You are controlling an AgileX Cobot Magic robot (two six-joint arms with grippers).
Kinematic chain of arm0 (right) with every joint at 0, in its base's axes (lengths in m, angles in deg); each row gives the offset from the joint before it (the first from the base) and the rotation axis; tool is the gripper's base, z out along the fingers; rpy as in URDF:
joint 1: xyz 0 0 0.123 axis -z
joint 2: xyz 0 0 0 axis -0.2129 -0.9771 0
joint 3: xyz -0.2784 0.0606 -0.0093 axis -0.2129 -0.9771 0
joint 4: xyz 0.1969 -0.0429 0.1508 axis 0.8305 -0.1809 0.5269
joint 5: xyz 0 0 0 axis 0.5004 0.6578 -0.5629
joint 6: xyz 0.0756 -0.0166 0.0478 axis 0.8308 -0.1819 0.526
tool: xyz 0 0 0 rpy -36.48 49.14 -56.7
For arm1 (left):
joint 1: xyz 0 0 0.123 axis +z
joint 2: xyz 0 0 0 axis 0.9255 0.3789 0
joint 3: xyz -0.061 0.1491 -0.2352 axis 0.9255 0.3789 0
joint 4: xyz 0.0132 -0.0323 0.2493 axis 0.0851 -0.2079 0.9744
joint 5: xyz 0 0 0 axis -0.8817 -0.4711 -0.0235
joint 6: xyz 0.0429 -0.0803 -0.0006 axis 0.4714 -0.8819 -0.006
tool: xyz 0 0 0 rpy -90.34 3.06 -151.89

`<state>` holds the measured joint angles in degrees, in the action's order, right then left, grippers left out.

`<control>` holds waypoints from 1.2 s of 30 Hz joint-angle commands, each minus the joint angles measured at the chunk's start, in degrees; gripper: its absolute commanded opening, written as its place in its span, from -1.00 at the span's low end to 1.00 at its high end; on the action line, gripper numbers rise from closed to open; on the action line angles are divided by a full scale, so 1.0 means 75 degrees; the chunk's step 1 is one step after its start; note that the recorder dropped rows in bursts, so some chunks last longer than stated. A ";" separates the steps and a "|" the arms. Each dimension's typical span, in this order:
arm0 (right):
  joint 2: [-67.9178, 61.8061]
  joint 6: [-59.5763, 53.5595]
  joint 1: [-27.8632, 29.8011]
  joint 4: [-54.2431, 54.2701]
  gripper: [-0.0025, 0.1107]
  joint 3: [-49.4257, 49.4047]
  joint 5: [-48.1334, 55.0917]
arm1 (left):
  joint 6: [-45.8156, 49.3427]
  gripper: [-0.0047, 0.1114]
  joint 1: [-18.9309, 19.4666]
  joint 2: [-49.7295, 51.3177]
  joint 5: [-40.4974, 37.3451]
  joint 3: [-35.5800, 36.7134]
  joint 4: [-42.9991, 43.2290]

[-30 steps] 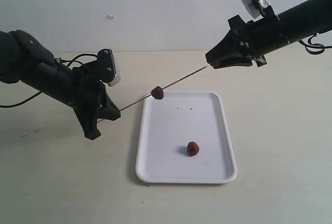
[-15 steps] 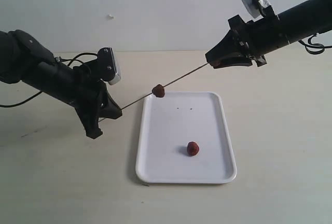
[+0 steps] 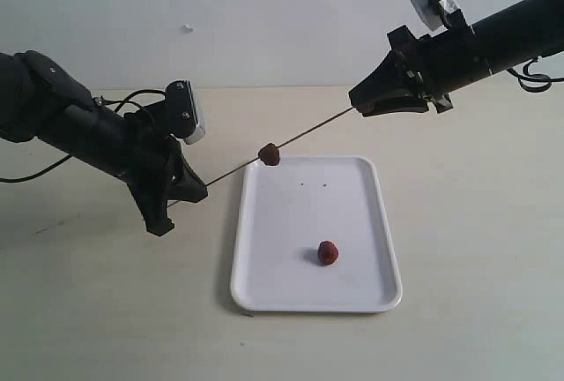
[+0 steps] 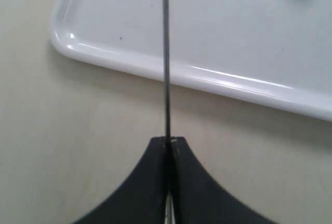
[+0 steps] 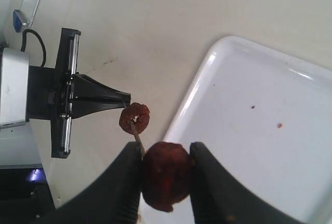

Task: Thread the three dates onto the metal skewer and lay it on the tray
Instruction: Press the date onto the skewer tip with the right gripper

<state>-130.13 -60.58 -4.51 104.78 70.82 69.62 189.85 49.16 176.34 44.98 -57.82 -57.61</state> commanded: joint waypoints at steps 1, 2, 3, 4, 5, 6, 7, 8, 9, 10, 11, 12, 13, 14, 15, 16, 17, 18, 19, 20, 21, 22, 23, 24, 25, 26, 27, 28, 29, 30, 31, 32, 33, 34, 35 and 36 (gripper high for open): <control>0.0072 -0.0122 0.0029 0.0149 -0.41 0.0056 0.0035 | 0.0020 -0.92 -0.0041 -0.0026 0.0017 0.0033 -0.0087; 0.0072 -0.0122 0.0029 0.0164 -0.41 0.0056 0.0035 | 0.0020 -0.92 -0.0041 -0.0026 0.0017 0.0033 -0.0049; 0.0072 -0.0128 0.0029 0.0178 -0.41 0.0056 0.0035 | 0.0020 -0.92 -0.0041 -0.0026 0.0017 0.0033 -0.0008; 0.0072 -0.0145 0.0029 0.0179 -0.41 0.0056 0.0035 | 0.0020 -0.92 -0.0041 -0.0026 0.0017 0.0033 -0.0008; 0.0072 -0.0145 0.0029 0.0179 -0.41 0.0056 0.0035 | 0.0020 -0.92 -0.0041 -0.0026 0.0017 0.0033 -0.0008; 0.0072 -0.0145 0.0029 0.0179 -0.41 0.0056 0.0035 | 0.0020 -0.92 -0.0041 -0.0026 0.0017 0.0033 -0.0008; 0.0072 -0.0145 0.0029 0.0179 -0.41 0.0056 0.0035 | 0.0020 -0.92 -0.0041 -0.0026 0.0017 0.0033 -0.0008; 0.0072 -0.0145 0.0029 0.0179 -0.41 0.0056 0.0035 | 0.0020 -0.92 -0.0041 -0.0026 0.0017 0.0033 -0.0008; 0.0072 -0.0145 0.0029 0.0179 -0.41 0.0056 0.0035 | 0.0020 -0.92 -0.0041 -0.0026 0.0017 0.0033 -0.0008; 0.0072 -0.0145 0.0029 0.0179 -0.41 0.0056 0.0035 | 0.0020 -0.92 -0.0041 -0.0026 0.0017 0.0033 -0.0008; 0.0072 -0.0145 0.0029 0.0179 -0.41 0.0056 0.0035 | 0.0020 -0.92 -0.0041 -0.0026 0.0017 0.0033 -0.0008; 0.0072 -0.0145 0.0029 0.0179 -0.41 0.0056 0.0035 | 0.0020 -0.92 -0.0041 -0.0026 0.0017 0.0033 -0.0008; 0.0072 -0.0145 0.0029 0.0179 -0.41 0.0056 0.0035 | 0.0005 -0.92 -0.0041 -0.0026 0.0021 0.0033 -0.0008; 0.0072 -0.0145 0.0029 0.0179 -0.41 0.0056 0.0035 | 0.0003 -0.92 -0.0041 -0.0026 0.0036 0.0033 -0.0024; 0.0072 -0.0145 0.0029 0.0179 -0.41 0.0056 0.0035 | 0.0003 -0.92 -0.0041 -0.0026 0.0054 0.0033 -0.0042; 0.0072 -0.0145 0.0029 0.0179 -0.41 0.0056 0.0035 | 0.0020 -0.92 -0.0041 -0.0026 0.0112 0.0033 -0.0094; 0.0072 -0.0145 0.0029 0.0179 -0.41 0.0056 0.0035 | 0.0020 -0.92 -0.0041 -0.0026 0.0118 0.0033 -0.0096; 0.0072 -0.0145 0.0029 0.0179 -0.41 0.0056 0.0035 | 0.0036 -0.92 -0.0041 -0.0026 0.0118 0.0033 -0.0095; 0.0072 -0.0145 0.0029 0.0179 -0.41 0.0056 0.0035 | 0.0036 -0.92 -0.0041 -0.0026 0.0118 0.0033 -0.0095; 0.0072 -0.0126 -0.0003 0.0179 -0.41 0.0056 0.0035 | 0.0051 -0.92 -0.0041 -0.0026 0.0118 0.0033 -0.0124; 0.0072 -0.0092 -0.0017 0.0179 -0.41 0.0056 0.0035 | 0.0052 -0.92 -0.0041 -0.0026 0.0118 0.0033 -0.0145; 0.0072 -0.0094 -0.0095 0.0210 -0.41 0.0056 0.0035 | 0.0115 -0.92 -0.0052 -0.0026 0.0118 0.0033 -0.0153; 0.0072 -0.0094 -0.0146 0.0232 -0.41 0.0056 0.0035 | 0.0217 -0.92 -0.0059 -0.0026 0.0118 0.0033 -0.0211; 0.0072 -0.0094 -0.0199 0.0249 -0.41 0.0056 0.0035 | 0.0217 -0.92 -0.0116 -0.0026 0.0118 0.0033 -0.0211; 0.0072 -0.0094 -0.0232 0.0249 -0.41 0.0056 0.0035 | 0.0217 -0.92 -0.0154 -0.0026 0.0134 0.0033 -0.0211; 0.0072 -0.0094 -0.0232 0.0249 -0.41 0.0056 0.0035 | 0.0217 -0.92 -0.0190 -0.0026 0.0155 0.0033 -0.0211; 0.0072 -0.0094 -0.0232 0.0249 -0.41 0.0056 0.0035 | 0.0217 -0.92 -0.0221 -0.0026 0.0168 0.0033 -0.0211; 0.0072 -0.0094 -0.0232 0.0249 -0.41 0.0056 0.0035 | 0.0217 -0.92 -0.0252 -0.0026 0.0182 0.0033 -0.0211; 0.0072 -0.0094 -0.0231 0.0231 -0.41 0.0056 0.0035 | 0.0217 -0.92 -0.0252 -0.0026 0.0182 0.0033 -0.0211; 0.0072 -0.0094 -0.0231 0.0186 -0.41 0.0056 0.0035 | 0.0217 -0.92 -0.0265 -0.0026 0.0213 0.0033 -0.0211; 0.0072 -0.0094 -0.0231 0.0149 -0.41 0.0056 0.0035 | 0.0217 -0.92 -0.0265 -0.0026 0.0213 0.0033 -0.0211; 0.0072 -0.0075 -0.0231 0.0131 -0.41 0.0056 0.0035 | 0.0217 -0.92 -0.0265 -0.0026 0.0213 0.0033 -0.0258; 0.0072 -0.0075 -0.0231 0.0131 -0.41 0.0056 0.0035 | 0.0217 -0.92 -0.0265 -0.0026 0.0271 0.0033 -0.0313; 0.0072 -0.0075 -0.0231 0.0131 -0.41 0.0056 0.0035 | 0.0217 -0.92 -0.0265 -0.0026 0.0357 0.0033 -0.0379; 0.0072 -0.0074 -0.0231 0.0150 -0.41 0.0056 0.0035 | 0.0217 -0.92 -0.0265 -0.0026 0.0376 0.0033 -0.0448; 0.0072 -0.0074 -0.0231 0.0168 -0.41 0.0056 0.0035 | 0.0217 -0.92 -0.0265 -0.0026 0.0376 0.0033 -0.0457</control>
<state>-130.13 -61.06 -6.06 105.61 70.91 69.51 191.38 47.45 176.34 46.77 -57.74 -59.19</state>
